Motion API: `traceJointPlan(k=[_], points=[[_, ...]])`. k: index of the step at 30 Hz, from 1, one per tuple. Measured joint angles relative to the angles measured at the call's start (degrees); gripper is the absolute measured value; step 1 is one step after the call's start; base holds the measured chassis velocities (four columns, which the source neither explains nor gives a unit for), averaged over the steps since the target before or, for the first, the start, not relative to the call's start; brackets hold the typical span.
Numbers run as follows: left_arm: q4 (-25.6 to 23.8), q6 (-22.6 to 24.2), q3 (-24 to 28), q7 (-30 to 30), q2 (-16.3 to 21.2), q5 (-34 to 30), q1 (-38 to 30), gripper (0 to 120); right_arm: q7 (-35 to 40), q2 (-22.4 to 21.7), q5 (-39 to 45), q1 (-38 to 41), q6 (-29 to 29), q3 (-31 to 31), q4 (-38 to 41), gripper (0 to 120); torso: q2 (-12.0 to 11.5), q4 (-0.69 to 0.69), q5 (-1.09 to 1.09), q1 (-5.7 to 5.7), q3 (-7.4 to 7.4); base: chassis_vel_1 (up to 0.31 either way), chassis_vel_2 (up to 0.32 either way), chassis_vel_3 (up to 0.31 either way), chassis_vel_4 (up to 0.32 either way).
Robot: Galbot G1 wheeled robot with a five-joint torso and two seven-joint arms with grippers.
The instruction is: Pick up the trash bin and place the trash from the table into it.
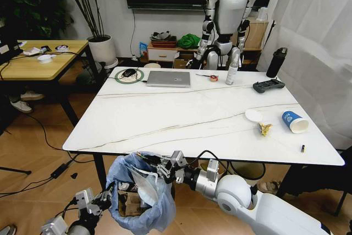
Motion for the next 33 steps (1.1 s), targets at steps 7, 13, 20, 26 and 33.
traceJointPlan(k=[7, 13, 20, 26, 33], points=[[0.0, 0.0, -0.1, 0.0, 0.5, 0.2, 0.7, 0, 6.2, 0.8, -1.6, -3.6, 4.2, 5.5, 0.3, 49, 0.0, 0.01, 0.01, 0.00, 0.00, 0.000, 0.000, 0.000, 0.000], [0.9, -0.1, 1.1, 0.5, 0.3, 1.3, 0.5, 0, 8.0, 1.4, -1.8, -14.8, 11.9, 23.0, -2.2, 72, 0.0, 0.01, 0.01, 0.00, 0.00, 0.000, 0.000, 0.000, 0.000], [4.0, -0.4, 3.0, 1.4, 1.8, 2.9, -1.2, 0, -2.3, 6.6, -6.9, -32.8, 16.3, 47.8, -3.8, 97, 0.0, -0.02, 0.02, 0.00, 0.00, 0.000, 0.000, 0.000, 0.000], [6.1, -0.7, 4.7, 2.4, 3.3, 3.4, -2.6, 0, -10.2, 18.6, -11.9, -42.1, 18.4, 58.7, -4.2, 100, 0.0, -0.02, 0.01, -0.01, -0.01, 0.000, 0.000, 0.000, 0.000], [7.2, -1.4, 5.0, 4.1, 6.0, 3.3, -2.5, 0, -15.9, 28.2, -13.6, -45.1, 20.8, 65.0, -5.8, 100, 0.0, 0.00, -0.02, -0.01, -0.01, 0.000, 0.000, 0.000, 0.000]])
